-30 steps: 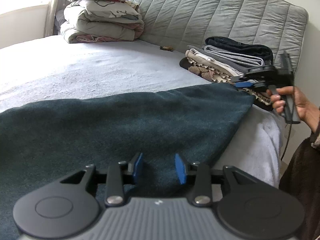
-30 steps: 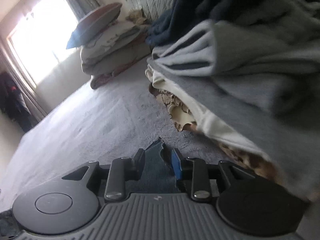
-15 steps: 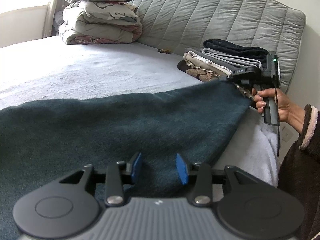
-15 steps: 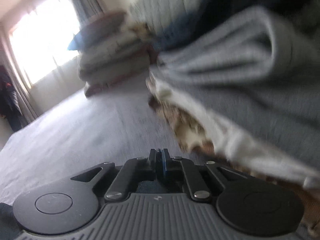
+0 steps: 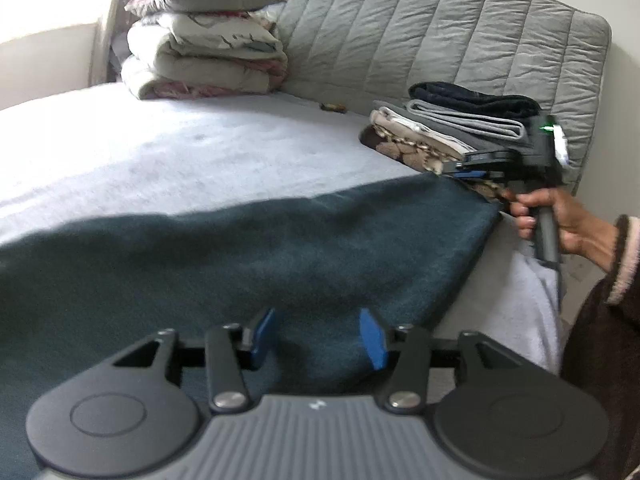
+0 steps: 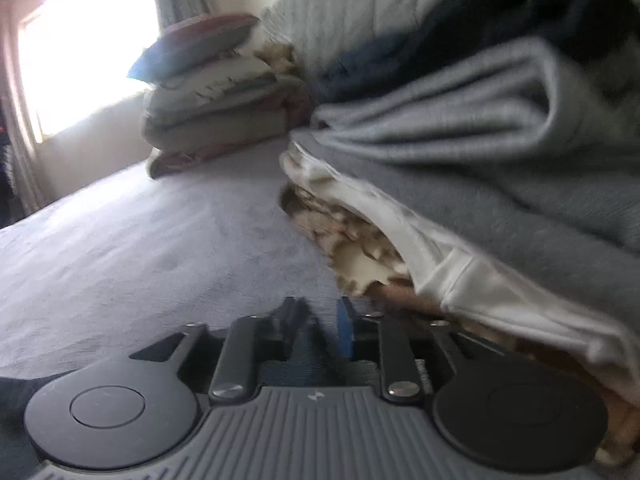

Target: Fold clothes

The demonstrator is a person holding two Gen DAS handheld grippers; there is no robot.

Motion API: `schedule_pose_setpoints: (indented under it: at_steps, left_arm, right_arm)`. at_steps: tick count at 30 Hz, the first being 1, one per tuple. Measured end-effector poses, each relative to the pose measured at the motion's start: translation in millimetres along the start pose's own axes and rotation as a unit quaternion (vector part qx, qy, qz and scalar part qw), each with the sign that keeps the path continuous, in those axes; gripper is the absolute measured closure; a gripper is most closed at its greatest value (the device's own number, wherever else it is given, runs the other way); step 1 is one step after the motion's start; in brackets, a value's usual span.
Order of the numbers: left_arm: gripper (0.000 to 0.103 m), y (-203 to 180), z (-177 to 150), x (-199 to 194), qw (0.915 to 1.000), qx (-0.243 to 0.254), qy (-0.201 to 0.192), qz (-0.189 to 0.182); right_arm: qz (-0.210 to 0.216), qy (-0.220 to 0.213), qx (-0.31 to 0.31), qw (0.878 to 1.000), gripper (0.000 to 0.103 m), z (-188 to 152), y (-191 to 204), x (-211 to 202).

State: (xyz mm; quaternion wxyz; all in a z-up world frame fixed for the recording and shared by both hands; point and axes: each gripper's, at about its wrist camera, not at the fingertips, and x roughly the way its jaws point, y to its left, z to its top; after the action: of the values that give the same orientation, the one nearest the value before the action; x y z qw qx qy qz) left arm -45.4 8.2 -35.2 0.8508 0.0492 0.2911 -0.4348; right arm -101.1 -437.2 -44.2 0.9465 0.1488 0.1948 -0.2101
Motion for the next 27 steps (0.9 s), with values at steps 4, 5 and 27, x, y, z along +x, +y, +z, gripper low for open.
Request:
schedule_pose_setpoints:
  at_steps: [4, 5, 27]
  left_arm:
    - [0.048, 16, -3, -6, 0.9994, -0.017, -0.006, 0.030]
    - [0.047, 20, -4, -6, 0.9991, -0.020, -0.004, 0.037]
    - [0.042, 116, -22, -99, 0.9885, -0.095, 0.103, 0.059]
  right_arm:
    - [0.050, -0.010, -0.050, 0.997, 0.058, -16, 34, -31]
    - [0.063, -0.006, -0.071, 0.995, 0.057, -21, 45, -35]
    - [0.258, 0.121, -0.107, 0.953, 0.047, -19, 211, -17]
